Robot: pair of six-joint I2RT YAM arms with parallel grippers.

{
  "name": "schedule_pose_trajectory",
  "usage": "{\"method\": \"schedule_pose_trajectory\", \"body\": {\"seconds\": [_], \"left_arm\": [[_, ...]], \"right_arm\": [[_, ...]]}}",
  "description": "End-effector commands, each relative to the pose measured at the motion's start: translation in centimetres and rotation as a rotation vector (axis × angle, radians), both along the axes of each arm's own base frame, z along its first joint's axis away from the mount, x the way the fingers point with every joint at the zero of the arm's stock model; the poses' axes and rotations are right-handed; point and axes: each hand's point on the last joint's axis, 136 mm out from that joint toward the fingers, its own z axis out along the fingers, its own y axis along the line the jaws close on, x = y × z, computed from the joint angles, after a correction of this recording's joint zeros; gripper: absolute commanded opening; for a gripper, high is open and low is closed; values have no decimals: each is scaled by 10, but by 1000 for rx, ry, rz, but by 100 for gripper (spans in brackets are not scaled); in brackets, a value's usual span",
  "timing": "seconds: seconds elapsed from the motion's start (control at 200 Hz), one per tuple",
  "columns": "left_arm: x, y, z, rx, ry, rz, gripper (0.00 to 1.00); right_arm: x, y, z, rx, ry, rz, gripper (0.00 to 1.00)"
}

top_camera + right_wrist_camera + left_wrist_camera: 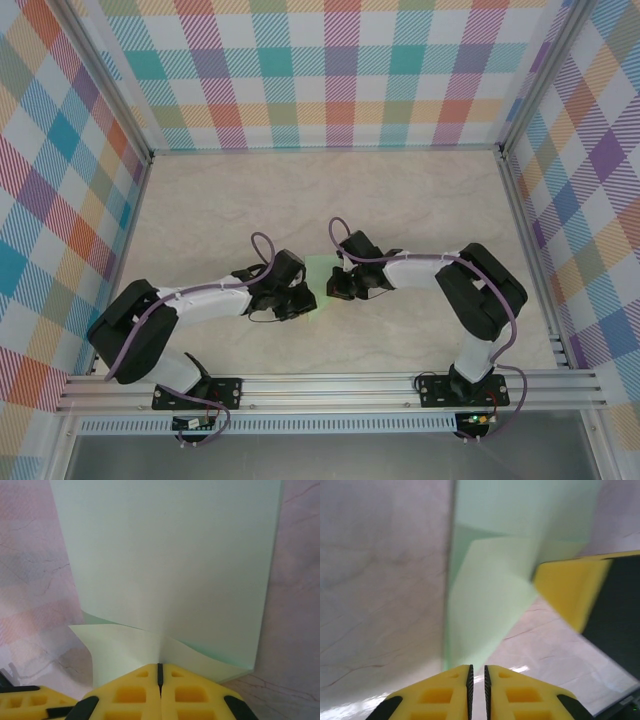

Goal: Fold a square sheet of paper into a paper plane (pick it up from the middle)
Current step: Third fold the triangle at the center of the table.

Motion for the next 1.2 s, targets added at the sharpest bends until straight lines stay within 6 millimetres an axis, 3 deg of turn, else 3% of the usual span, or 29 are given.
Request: {"method": "schedule_pose_trajectory", "body": {"seconds": [0.0,0.34,0.69,0.94,1.195], "left_arm": [[8,-10,4,-54,-56,4,16],[5,-21,-21,-79,3,-14,12],[-35,15,-56,21,122,-21,11],[-59,33,-60,65,173,-55,11],[-70,44,-53,112,188,-103,11]], "right_arm": [[-2,-8,-15,-65,42,-24,5],[-3,-8,-21,-72,66,-28,5],[-4,-15,-26,-117,74,-39,5],[-3,-18,-30,-140,81,-44,5],[-2,-17,-33,-148,89,-49,5]]}}
